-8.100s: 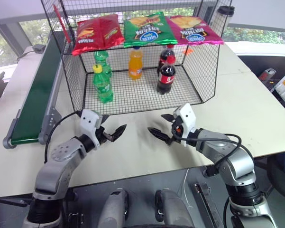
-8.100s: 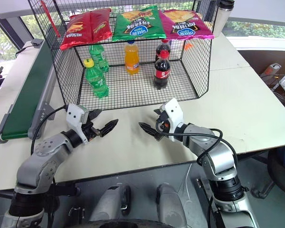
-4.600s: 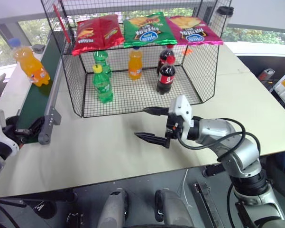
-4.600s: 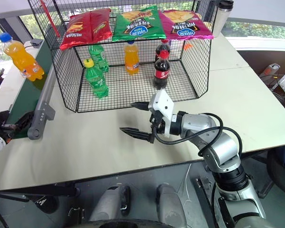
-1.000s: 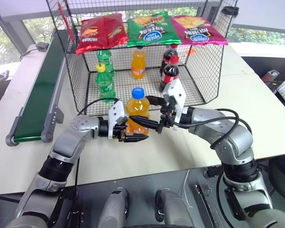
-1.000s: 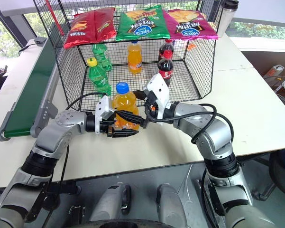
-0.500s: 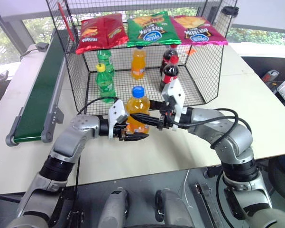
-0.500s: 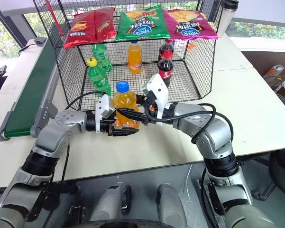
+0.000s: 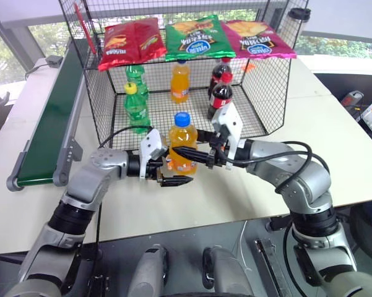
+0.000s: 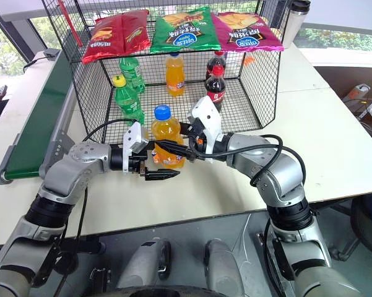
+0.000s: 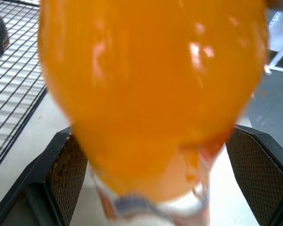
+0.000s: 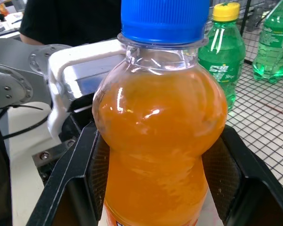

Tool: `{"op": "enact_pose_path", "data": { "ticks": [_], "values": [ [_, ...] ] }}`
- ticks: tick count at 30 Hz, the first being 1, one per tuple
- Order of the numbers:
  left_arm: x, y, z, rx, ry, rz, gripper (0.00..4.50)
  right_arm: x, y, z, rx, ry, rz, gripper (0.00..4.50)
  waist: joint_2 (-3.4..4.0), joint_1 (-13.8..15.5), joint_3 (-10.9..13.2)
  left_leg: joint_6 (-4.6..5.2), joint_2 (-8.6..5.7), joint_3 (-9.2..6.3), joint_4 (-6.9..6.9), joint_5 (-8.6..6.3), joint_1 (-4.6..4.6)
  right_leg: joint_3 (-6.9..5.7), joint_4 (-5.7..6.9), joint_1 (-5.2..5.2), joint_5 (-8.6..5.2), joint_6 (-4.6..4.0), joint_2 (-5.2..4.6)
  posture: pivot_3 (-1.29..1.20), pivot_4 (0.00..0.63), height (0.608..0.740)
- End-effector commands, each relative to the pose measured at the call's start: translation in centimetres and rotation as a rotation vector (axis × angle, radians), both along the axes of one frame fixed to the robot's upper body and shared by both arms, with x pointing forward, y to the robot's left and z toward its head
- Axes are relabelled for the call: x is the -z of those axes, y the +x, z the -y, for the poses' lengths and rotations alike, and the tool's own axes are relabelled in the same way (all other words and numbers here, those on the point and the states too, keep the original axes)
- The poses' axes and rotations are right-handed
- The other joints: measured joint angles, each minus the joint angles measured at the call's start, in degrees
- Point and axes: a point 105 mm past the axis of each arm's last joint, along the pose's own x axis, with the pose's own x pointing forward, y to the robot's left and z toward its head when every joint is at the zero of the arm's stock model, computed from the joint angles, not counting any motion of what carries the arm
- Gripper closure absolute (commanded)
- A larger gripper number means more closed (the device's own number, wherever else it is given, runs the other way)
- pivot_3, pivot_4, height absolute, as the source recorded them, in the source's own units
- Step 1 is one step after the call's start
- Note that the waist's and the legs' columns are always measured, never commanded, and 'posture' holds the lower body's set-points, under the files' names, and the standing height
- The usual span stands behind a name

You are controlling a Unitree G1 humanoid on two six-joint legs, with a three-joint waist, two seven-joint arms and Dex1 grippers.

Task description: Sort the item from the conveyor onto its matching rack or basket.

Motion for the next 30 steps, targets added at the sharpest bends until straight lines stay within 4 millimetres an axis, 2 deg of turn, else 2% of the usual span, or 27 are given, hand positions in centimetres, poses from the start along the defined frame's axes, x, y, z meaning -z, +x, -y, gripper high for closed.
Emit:
{"op": "enact_pose_path", "data": {
  "ticks": [1,3,6,11,13,16,25,30],
  "values": [
    [-1.8,0.4,-1.9,-0.071,-0.008,0.064,0.03,-1.8,0.1,0.4,0.015,0.028,0.074,2.26,0.00,-0.04,0.00,0.00,0.00,0.00,0.00,0.00,0.00,0.00,0.00,0.00,0.00,0.00,0.00,0.00,0.150,0.739],
    [-2.1,0.3,-2.9,-0.116,-0.018,0.072,0.03,-1.8,0.8,0.6,0.050,0.029,0.085,2.26,0.00,-0.12,0.00,0.00,0.00,0.00,0.00,0.00,0.00,0.00,0.00,0.00,0.00,0.00,0.00,0.00,0.150,0.739],
    [-3.1,0.4,-4.5,-0.218,-0.053,0.094,0.03,-2.3,2.9,1.0,0.162,0.043,0.110,2.26,0.01,-0.36,0.00,0.00,0.02,0.00,0.00,0.00,0.01,0.01,0.00,-0.01,0.00,0.00,0.00,0.00,0.150,0.739],
    [-4.4,0.2,-5.6,-0.321,-0.108,0.124,0.03,-2.8,5.9,1.4,0.303,0.040,0.154,2.26,0.01,-0.34,0.01,-0.01,0.02,0.00,0.00,0.01,0.01,0.02,0.01,-0.01,0.00,0.00,0.00,0.00,0.150,0.739],
    [-5.0,0.3,-5.4,-0.377,-0.179,0.111,0.03,-2.9,7.0,1.3,0.334,0.043,0.169,2.26,0.01,-0.27,0.01,-0.01,0.01,0.01,0.00,0.00,0.01,0.02,0.01,-0.01,0.00,0.00,-0.01,0.00,0.150,0.739],
    [-4.8,0.0,-4.7,-0.415,-0.219,0.101,0.03,-3.1,8.4,1.2,0.379,0.051,0.190,2.26,0.01,-0.20,0.00,0.00,0.00,0.02,0.00,0.00,-0.01,0.02,0.00,0.00,0.01,0.01,-0.03,0.00,0.150,0.739],
    [-4.0,-0.3,-3.5,-0.452,-0.251,0.075,0.03,-4.0,11.8,0.1,0.476,0.101,0.241,2.26,0.01,-1.06,0.01,-0.01,0.00,0.02,0.00,0.01,0.01,0.03,0.07,-0.01,0.02,0.01,-0.01,0.00,0.150,0.739],
    [-3.8,-0.3,-3.2,-0.455,-0.254,0.071,0.03,-4.1,13.1,-0.4,0.510,0.117,0.251,2.26,0.02,-1.31,0.01,-0.01,0.00,0.02,-0.02,0.01,0.01,0.04,0.05,-0.01,0.02,0.01,-0.01,0.00,0.150,0.739]
  ]
}}
